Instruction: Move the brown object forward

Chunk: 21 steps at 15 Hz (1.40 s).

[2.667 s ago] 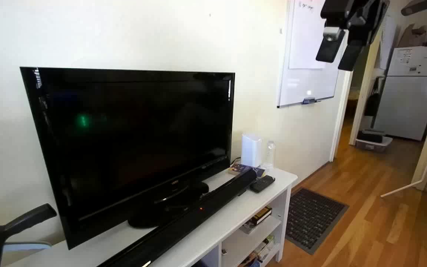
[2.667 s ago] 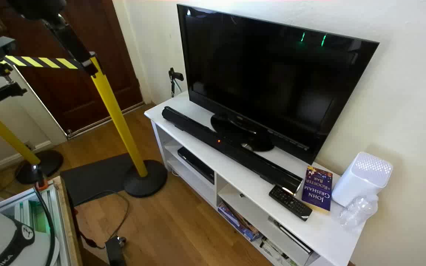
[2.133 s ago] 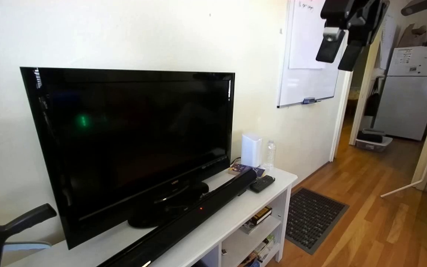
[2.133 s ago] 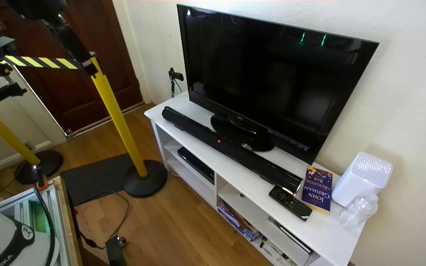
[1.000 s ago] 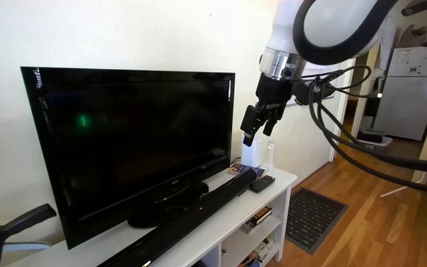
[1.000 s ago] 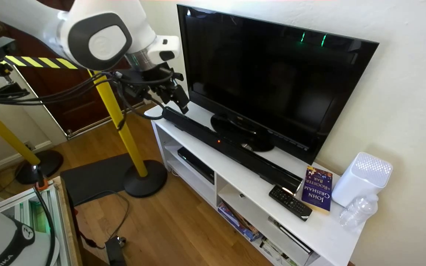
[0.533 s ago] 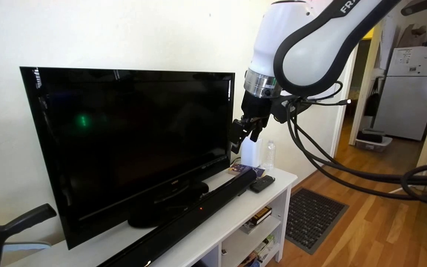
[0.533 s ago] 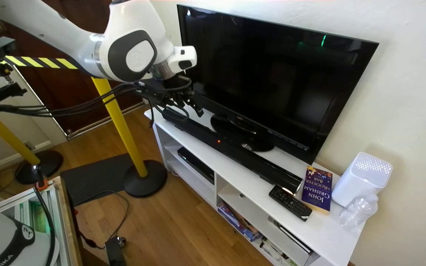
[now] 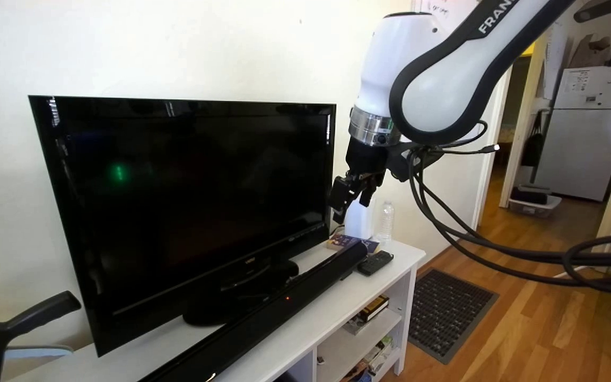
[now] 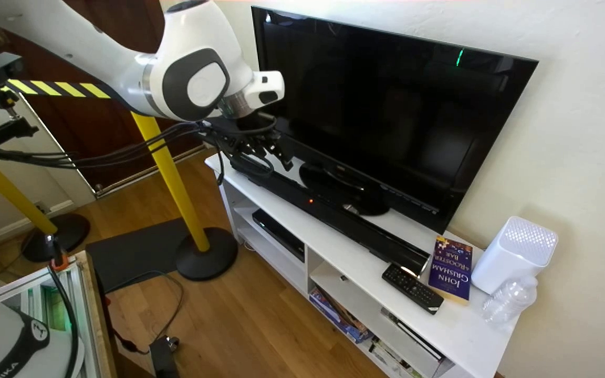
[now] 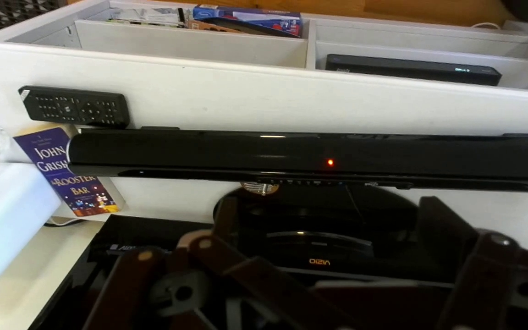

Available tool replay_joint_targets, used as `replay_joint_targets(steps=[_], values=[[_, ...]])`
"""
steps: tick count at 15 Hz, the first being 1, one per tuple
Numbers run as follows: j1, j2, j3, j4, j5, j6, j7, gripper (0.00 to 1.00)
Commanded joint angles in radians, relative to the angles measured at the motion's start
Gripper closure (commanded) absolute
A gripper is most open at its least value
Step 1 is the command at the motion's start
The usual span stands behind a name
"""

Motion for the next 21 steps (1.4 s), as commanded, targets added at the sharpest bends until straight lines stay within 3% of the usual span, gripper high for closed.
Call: replay_joint_targets(steps=[1, 8, 12, 21], values=[[0.011, 0.141, -0.049, 0.078, -0.074, 0.036, 0.026, 0.0], [0.088, 0.452, -0.173, 0.331, -0.023, 0.128, 0.036, 0.0], [0.116, 0.604, -0.184, 0.497, 0.031, 0.144, 0.009, 0.0], [0.208, 0.827, -0.244, 0.844, 0.044, -0.015, 0.014, 0.0]])
